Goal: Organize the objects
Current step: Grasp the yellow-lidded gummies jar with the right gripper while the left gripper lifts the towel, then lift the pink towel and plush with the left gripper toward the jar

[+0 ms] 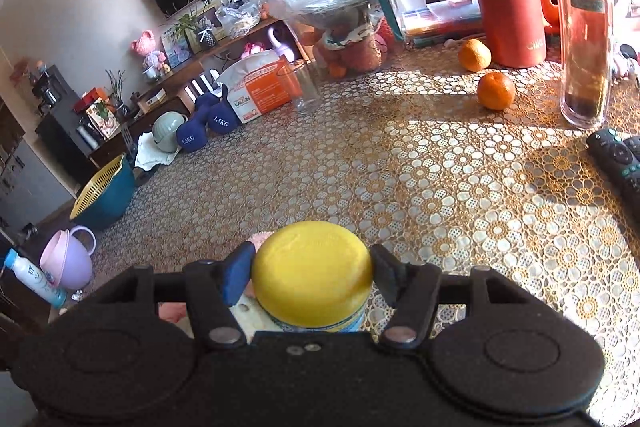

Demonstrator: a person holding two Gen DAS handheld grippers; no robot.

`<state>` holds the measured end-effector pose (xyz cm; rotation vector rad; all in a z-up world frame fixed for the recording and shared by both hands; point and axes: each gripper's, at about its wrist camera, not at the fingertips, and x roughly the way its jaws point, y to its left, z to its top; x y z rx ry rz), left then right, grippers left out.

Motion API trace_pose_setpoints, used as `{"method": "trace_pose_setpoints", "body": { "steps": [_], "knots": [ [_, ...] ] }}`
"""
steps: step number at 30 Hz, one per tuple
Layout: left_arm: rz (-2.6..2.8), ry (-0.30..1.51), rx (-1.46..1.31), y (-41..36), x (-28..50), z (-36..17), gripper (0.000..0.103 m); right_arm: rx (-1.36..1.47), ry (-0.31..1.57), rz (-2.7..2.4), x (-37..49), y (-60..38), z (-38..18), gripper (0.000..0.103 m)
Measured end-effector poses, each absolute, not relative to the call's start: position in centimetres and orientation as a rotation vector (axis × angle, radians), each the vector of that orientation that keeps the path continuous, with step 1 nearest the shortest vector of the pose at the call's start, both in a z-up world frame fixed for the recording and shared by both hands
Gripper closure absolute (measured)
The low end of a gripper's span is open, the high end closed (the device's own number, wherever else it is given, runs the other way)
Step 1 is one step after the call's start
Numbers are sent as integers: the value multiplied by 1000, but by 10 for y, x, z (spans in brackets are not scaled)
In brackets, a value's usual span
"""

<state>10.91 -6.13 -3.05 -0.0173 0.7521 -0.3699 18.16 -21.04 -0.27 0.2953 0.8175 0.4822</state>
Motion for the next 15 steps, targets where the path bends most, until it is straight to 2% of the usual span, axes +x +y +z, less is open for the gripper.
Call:
{"method": "trace_pose_setpoints", "body": {
  "steps": [15],
  "knots": [
    [-284,885,-33,-45,132,-68,69,398,807,569,169,-260,-19,41]
  ]
}}
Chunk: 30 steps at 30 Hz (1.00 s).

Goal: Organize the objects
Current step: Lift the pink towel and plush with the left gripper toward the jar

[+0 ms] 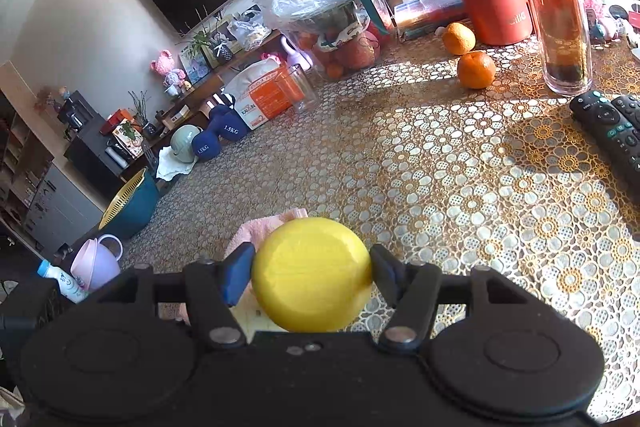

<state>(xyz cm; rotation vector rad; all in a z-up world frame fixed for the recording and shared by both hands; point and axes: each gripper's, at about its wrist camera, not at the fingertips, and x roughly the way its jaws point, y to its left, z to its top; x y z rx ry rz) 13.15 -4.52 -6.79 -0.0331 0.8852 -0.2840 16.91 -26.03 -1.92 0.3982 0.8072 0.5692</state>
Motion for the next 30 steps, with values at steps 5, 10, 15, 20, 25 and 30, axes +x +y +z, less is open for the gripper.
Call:
{"method": "trace_pose_setpoints", "body": {
  "steps": [5,10,15,20,25,30],
  "knots": [
    [-277,839,-68,-29,134,-42,69,343,783,634,157,-268,-23,41],
    [-326,779,-96,-21,132,-2,69,179,721,700,139,-260,-22,41],
    [-411,722,-126,-33,128,30,69,6,655,730,122,-245,-17,41],
    [-500,706,-137,-54,124,43,69,-88,624,731,112,-232,-13,41],
    [-537,733,-117,-73,131,31,69,-186,596,730,102,-220,-12,41],
    [-504,805,-164,-66,149,6,70,-245,580,734,98,-213,-11,41]
  ]
}}
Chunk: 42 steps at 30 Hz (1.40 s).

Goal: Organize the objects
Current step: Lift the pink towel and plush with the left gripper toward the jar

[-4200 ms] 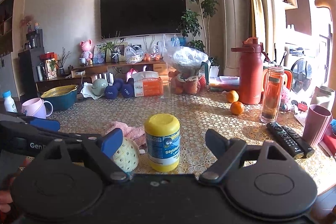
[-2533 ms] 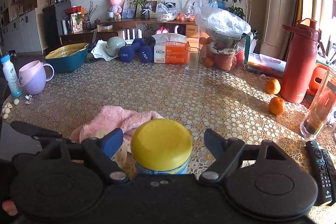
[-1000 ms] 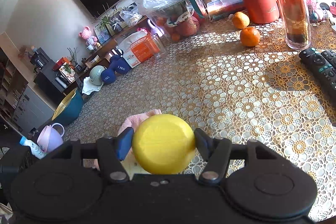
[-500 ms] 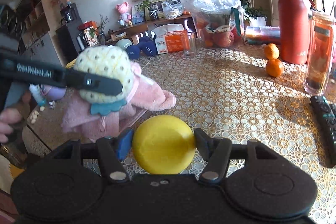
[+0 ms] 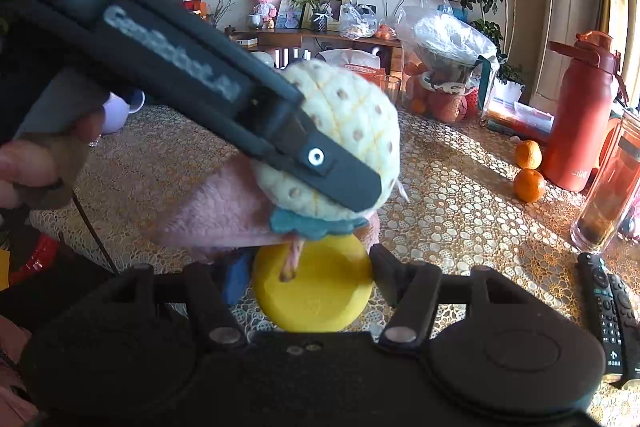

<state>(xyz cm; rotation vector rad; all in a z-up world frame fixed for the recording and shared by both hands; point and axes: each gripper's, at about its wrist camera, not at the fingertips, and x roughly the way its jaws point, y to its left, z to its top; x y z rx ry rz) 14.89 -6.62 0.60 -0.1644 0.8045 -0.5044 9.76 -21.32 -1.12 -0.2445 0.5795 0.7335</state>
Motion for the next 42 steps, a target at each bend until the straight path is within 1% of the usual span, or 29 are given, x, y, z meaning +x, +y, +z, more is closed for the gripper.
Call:
{"method": "trace_pose_setpoints", "body": {
  "steps": [13,22,26,32,34,35,36,37,40,42],
  "knots": [
    [-376,888,-226,-33,186,-33,70,-236,585,740,96,-218,-13,41],
    [-294,925,-135,-18,194,-63,69,-199,596,737,94,-225,-16,41],
    [-308,898,-131,-10,183,-62,69,-186,600,734,95,-227,-17,41],
    [-311,887,-136,3,173,-62,58,-185,601,734,95,-228,-17,41],
    [-293,895,-142,9,169,-63,45,-183,602,732,96,-228,-18,41],
    [-282,896,-144,12,168,-64,42,-184,603,731,96,-228,-17,41],
    [-258,904,-141,15,167,-67,29,-185,603,731,96,-228,-17,41],
    [-219,912,-138,19,167,-69,20,-186,604,730,95,-227,-17,41],
    [-199,949,-205,35,172,-79,19,-186,607,729,95,-227,-18,41],
    [-201,941,-222,38,172,-82,17,-186,608,729,95,-227,-18,41]
  ]
}}
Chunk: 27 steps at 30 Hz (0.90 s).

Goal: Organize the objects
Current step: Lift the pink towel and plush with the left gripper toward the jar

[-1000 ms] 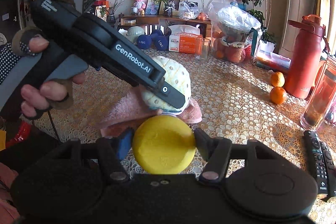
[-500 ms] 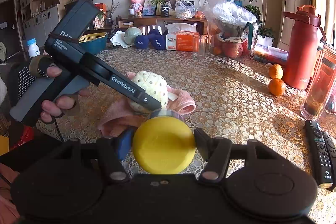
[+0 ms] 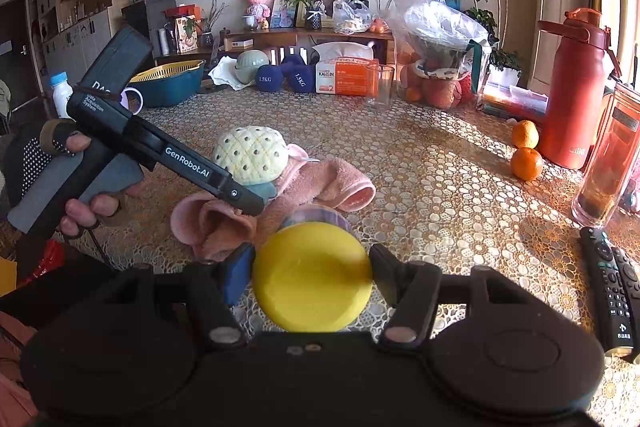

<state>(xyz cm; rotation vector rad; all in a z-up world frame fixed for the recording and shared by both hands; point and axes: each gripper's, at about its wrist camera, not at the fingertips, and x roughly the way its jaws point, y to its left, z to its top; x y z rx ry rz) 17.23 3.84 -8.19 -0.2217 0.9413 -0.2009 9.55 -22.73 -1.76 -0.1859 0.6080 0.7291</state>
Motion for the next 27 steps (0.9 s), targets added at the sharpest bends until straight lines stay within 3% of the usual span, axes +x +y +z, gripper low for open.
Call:
{"method": "trace_pose_setpoints", "body": {
  "steps": [6,10,13,15,27],
  "knots": [
    [-225,934,-185,20,179,-83,19,-187,608,726,94,-226,-18,41],
    [-214,910,-80,0,174,-81,56,-185,609,723,94,-226,-18,41],
    [-210,889,-41,-5,169,-79,73,-184,609,722,94,-226,-18,41],
    [-201,873,-40,-6,166,-73,78,-188,607,721,93,-226,-18,41],
    [-425,692,-187,-13,122,17,80,-223,598,716,90,-220,-17,41]
  ]
}}
